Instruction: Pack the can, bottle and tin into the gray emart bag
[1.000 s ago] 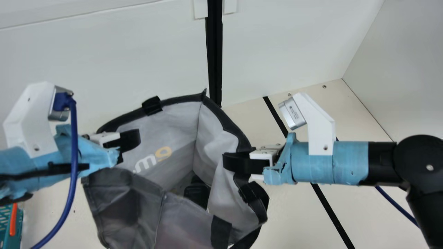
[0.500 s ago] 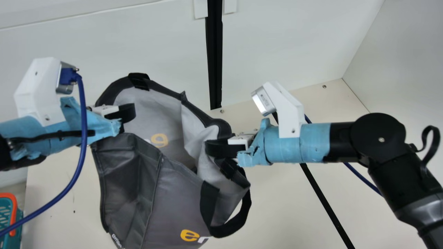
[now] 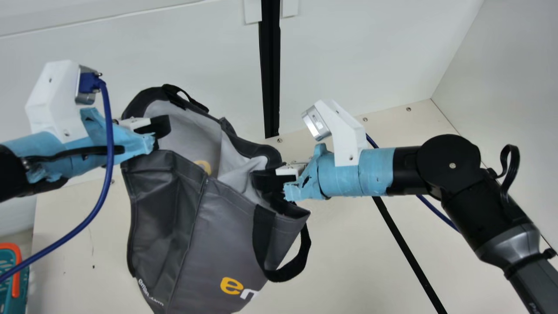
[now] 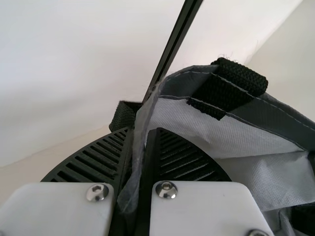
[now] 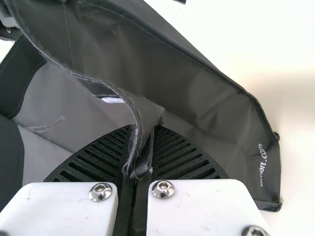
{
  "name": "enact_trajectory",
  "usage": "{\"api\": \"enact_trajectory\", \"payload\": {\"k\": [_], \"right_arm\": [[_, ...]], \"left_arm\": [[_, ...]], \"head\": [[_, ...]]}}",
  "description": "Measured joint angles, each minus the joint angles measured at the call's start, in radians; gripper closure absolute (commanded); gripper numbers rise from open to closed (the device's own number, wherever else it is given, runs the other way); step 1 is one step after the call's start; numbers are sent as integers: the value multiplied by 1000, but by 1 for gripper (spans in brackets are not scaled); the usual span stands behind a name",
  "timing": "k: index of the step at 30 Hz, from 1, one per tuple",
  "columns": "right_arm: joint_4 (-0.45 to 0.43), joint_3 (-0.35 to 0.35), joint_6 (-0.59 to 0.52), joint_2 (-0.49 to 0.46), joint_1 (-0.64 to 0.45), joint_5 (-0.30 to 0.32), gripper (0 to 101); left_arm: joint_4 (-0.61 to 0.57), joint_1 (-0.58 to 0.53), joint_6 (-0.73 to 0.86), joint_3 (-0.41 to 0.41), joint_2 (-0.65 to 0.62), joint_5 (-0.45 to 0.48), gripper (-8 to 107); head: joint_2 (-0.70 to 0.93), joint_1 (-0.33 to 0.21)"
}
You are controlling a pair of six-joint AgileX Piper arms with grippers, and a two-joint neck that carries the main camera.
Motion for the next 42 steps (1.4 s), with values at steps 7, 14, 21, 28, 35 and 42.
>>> {"api": "enact_trajectory", "payload": {"k": [7,14,21,28,35,42], "right_arm": [[0,0,0,0,0,0,101],[0,0,0,0,0,0,101],[0,0,0,0,0,0,101],[0,0,0,0,0,0,101],[0,0,0,0,0,0,101],[0,0,0,0,0,0,101]], "left_arm": [[0,0,0,0,0,0,89],[0,0,0,0,0,0,72],[0,0,0,0,0,0,48],[-15,-2,4,-20,-4,-16,25],[-63,2,19,-62,-26,-59,9],[-68,9,26,-77,-70,-89,9]], "head": [[0,0],[0,0],[0,0],[0,0],[2,0],[2,0]]}}
